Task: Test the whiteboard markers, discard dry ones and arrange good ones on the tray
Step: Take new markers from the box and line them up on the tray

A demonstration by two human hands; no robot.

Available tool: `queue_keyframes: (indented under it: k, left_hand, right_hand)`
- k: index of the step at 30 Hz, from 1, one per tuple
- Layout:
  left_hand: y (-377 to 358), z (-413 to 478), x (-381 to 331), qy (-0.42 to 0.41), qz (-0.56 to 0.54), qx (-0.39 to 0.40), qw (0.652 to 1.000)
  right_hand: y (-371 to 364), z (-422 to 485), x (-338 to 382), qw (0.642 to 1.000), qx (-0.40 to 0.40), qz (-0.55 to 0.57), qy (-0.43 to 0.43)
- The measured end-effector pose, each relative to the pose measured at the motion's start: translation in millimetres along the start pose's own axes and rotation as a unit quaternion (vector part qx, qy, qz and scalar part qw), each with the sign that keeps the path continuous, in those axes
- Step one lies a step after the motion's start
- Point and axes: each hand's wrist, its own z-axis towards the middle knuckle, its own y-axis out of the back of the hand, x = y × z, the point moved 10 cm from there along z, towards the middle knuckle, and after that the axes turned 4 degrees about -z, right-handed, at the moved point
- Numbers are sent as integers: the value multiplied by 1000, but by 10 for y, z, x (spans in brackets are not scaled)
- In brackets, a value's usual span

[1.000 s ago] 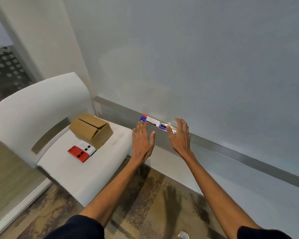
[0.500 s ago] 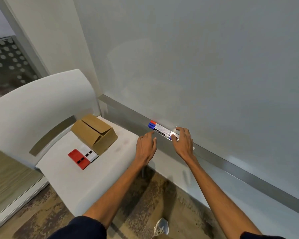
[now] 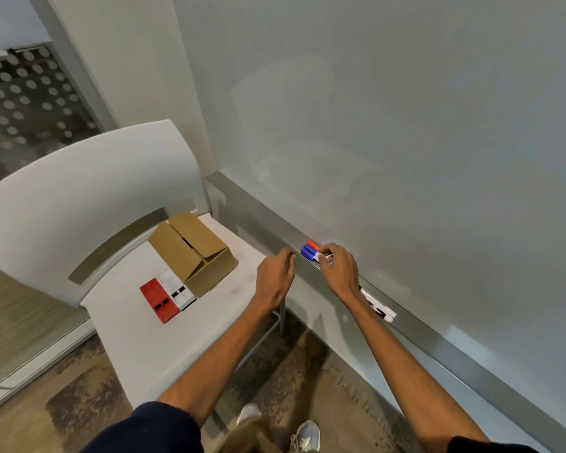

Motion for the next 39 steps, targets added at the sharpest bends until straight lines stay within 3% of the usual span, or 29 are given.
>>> queue_keyframes:
  k: [6,10,15,24,28,39]
  left_hand:
    - [335,218,477,37,-3,-45,998]
    - [816,324,812,66,25,-121,990]
    - [1357,389,1491,152,53,-178,971]
    - [1600,402,2426,288,76,-127,946]
    - [1533,389,2652,332,39,-101,937]
    - [1319,488,3023,345,-3,-71,936]
  right_hand:
    - [-488,275,375,999,49,18,16]
    - [-909,431,732,995,89,29,33]
    - [-1490,568,1298,986,147,20,77]
    - [-2444,596,1973,962,240,-50,123]
    - [-2741,563,2025,945,277,-107,138]
    - [-2921,625,2004,945,271,-116,144]
